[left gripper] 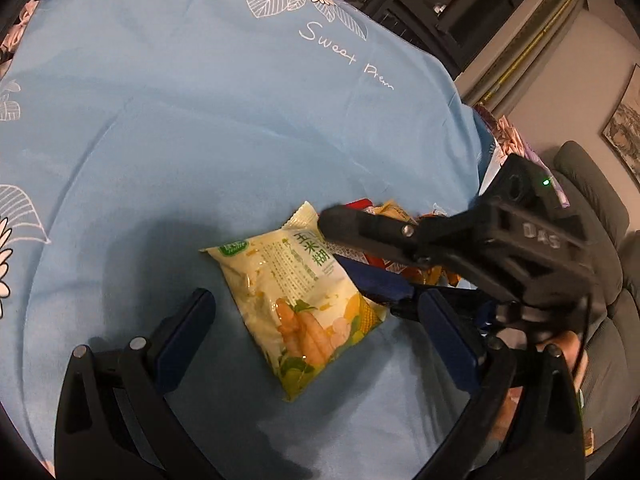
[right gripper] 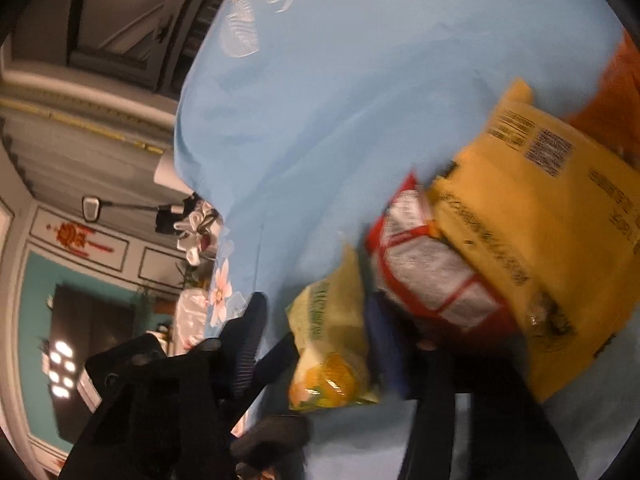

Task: Organize snacks
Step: 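Move the right gripper to the yellow-green corn snack bag and grasp it, then carry the corn snack bag into the green box and release it, then move the right gripper to the orange snack packet and grasp it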

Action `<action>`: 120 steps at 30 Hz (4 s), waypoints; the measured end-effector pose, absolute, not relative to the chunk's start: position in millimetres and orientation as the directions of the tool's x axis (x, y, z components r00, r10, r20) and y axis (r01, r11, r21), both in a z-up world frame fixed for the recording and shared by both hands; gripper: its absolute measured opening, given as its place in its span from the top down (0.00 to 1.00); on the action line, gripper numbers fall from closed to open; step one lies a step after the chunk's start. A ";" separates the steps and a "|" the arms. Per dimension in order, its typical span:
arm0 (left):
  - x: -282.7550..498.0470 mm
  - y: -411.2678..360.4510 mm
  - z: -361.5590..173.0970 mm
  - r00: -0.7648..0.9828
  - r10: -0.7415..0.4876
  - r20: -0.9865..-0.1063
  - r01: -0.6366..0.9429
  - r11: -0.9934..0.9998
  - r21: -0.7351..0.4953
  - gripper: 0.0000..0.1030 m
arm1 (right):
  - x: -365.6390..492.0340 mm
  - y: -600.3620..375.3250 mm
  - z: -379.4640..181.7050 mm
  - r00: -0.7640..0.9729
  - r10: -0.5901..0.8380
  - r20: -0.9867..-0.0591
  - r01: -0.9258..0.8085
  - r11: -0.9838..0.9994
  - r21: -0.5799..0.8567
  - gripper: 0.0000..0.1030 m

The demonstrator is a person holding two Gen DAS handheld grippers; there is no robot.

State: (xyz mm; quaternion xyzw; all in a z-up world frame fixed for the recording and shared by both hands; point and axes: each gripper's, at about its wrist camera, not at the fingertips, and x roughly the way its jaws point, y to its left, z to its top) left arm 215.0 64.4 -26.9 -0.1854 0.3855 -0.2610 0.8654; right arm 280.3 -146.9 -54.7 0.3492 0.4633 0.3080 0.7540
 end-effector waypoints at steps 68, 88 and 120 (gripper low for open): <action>102.6 -159.1 76.3 0.453 -0.692 -0.563 0.675 0.678 -0.290 0.75 | 96.6 -350.8 51.1 0.803 0.423 -0.421 -0.066 0.764 0.642 0.84; 65.6 -303.3 49.8 0.242 -0.766 -0.596 0.805 0.502 -0.317 0.75 | 18.6 -479.3 8.6 0.909 0.161 -0.384 0.215 0.608 0.764 0.84; 81.0 -256.4 63.2 0.512 -0.650 -0.562 0.660 0.716 -0.227 0.00 | 7.5 -465.1 19.5 0.905 0.091 -0.415 0.290 0.582 0.760 0.11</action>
